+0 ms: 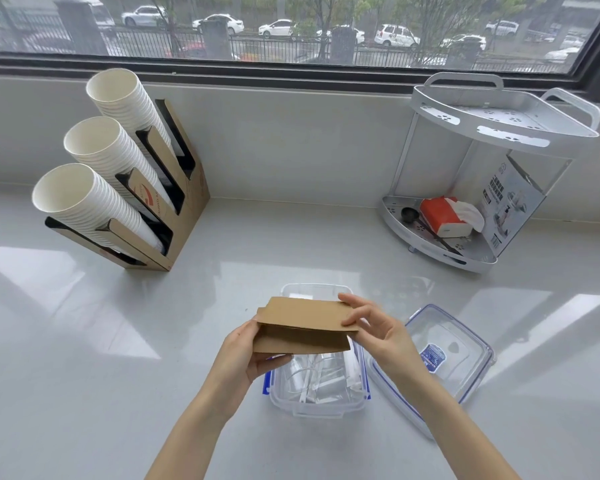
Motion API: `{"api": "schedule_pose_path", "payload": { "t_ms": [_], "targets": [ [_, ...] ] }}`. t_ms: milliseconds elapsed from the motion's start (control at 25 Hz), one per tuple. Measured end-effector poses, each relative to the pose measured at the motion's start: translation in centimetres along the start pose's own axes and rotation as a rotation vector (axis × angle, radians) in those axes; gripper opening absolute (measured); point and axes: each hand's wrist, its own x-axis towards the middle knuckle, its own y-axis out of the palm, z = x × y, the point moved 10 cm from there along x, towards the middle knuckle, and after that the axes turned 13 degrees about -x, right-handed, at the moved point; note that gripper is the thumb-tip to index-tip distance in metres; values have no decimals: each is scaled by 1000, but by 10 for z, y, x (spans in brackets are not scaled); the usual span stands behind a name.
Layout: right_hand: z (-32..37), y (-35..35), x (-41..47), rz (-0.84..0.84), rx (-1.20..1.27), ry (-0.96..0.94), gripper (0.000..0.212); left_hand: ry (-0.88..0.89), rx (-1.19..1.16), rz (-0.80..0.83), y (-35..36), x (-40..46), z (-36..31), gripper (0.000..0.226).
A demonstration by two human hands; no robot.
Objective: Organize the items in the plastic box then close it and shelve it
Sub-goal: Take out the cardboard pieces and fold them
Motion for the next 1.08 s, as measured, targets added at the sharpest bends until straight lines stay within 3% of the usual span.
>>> {"api": "schedule_pose_path", "payload": {
  "t_ms": [360, 520, 640, 800, 920, 1080],
  "targets": [
    [-29, 10, -8, 82, -145, 101, 42, -88, -129, 33, 2, 1, 14, 43],
    [-26, 11, -9, 97, -224, 74, 45, -33, 82, 89, 8, 2, 10, 27],
    [-20, 17, -9, 131, -314, 43, 48, -27, 99, 63, 6, 4, 9, 21],
    [-13, 11, -1, 44, -282, 59, 36, -29, 186, 121, 11, 4, 7, 16],
    [-7, 16, 5, 72, -342, 46, 36, -7, 236, 194, 20, 4, 1, 17],
    [-4, 22, 9, 34, -250, 44, 32, 89, 107, 191, 24, 6, -17, 16]
  ]
}}
